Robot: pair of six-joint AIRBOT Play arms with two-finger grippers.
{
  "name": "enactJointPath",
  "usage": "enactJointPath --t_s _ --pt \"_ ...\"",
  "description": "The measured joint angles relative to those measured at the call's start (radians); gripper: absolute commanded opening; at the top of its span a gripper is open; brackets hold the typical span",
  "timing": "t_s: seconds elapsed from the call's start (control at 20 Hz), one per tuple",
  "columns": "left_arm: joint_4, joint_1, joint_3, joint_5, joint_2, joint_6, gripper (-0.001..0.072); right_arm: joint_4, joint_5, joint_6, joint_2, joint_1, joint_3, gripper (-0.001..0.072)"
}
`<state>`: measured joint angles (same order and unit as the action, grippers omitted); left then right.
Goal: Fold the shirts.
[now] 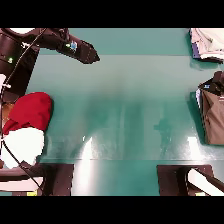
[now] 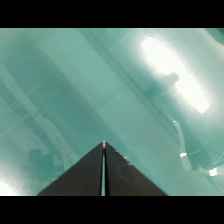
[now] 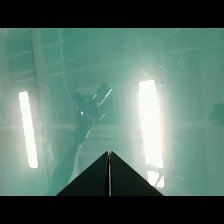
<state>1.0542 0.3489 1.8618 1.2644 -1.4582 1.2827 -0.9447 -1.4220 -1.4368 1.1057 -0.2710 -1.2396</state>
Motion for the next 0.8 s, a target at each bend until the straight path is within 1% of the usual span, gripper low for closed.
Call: enactJointPath --t_s 0.6,0.8 --pt "-0.001 0.0 0.0 -0.001 0.0 0.0 0.0024 0.001 -0.008 0.0 0.0 0.0 0.0 0.0016" --pt "-0.006 -0.007 0.007 -0.04 0.004 0.002 0.0024 0.001 -0.027 0.0 0.0 0.0 0.0 0.0016"
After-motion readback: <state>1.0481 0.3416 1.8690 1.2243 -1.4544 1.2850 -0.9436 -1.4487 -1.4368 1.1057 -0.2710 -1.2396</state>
